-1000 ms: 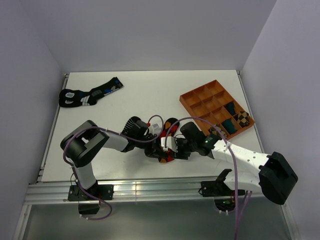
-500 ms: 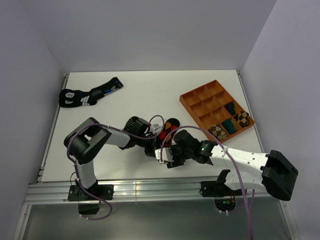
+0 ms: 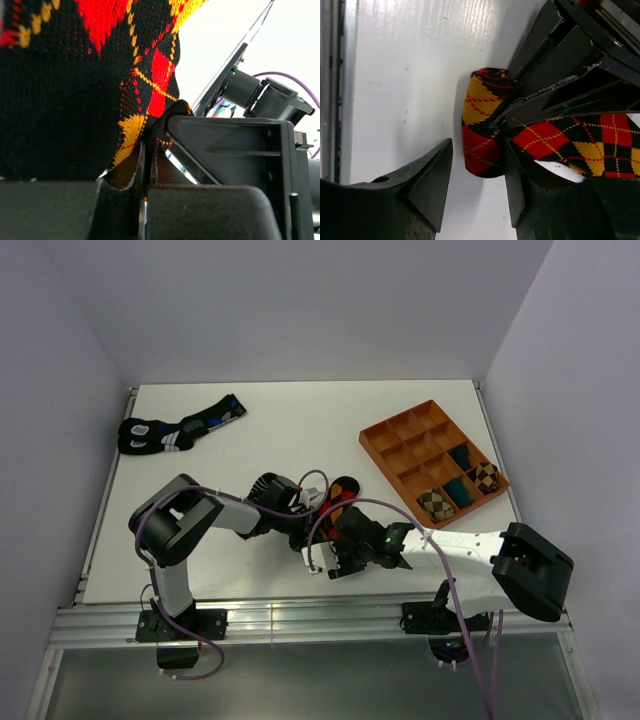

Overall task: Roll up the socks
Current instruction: Roll the sock at the center of the board.

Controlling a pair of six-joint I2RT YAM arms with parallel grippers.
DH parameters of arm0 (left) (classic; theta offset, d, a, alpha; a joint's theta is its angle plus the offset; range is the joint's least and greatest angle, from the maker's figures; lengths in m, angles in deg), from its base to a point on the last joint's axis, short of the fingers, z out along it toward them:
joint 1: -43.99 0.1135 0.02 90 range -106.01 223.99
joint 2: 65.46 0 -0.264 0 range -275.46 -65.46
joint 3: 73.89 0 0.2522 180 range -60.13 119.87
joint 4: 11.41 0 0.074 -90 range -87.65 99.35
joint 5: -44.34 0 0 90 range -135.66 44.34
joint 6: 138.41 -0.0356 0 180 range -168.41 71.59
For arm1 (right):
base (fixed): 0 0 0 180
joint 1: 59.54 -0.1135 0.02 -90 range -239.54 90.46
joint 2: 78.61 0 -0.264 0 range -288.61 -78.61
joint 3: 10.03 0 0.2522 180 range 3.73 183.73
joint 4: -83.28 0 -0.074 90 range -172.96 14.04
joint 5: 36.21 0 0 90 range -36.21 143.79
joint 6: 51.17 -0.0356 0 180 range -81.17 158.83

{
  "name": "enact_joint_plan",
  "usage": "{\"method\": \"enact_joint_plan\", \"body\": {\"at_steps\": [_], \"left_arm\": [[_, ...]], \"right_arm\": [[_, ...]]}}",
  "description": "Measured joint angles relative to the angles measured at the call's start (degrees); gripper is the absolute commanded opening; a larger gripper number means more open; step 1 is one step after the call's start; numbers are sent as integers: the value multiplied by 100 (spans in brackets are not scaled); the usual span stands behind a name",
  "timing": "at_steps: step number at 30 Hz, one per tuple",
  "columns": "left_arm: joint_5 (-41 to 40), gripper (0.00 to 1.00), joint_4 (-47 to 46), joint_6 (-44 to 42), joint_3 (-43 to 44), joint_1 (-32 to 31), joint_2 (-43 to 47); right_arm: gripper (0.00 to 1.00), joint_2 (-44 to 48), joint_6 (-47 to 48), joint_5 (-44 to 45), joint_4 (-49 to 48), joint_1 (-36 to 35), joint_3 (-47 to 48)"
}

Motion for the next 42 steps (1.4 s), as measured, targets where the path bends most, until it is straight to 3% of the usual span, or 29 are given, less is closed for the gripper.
{"method": "enact_joint_plan", "body": {"at_steps": [3,7,10,18,24,32,42], "left_arm": [[9,2,-9,0,0,7,-7],[35,9,-35,9,-4,17,-15],[44,18,-168,66,-81,37,-15],[-374,32,-894,748,-776,35,420],[-927,34,-1014,960,-1088,35,861],[-1775,32,-1032,1040,-1255,-162,1244],[-3519,34,-815,649,-1624,-1005,2306]], "right_arm": [[44,-131,24,111,-111,-11,11],[24,-262,28,197,-155,-20,79],[17,-269,9,205,-111,-26,120],[16,-382,37,-376,332,232,409],[15,-645,203,-1139,1167,861,846],[16,-1904,658,-2164,2677,1672,2048],[17,-3560,1209,-3053,4572,2260,3571]]}}
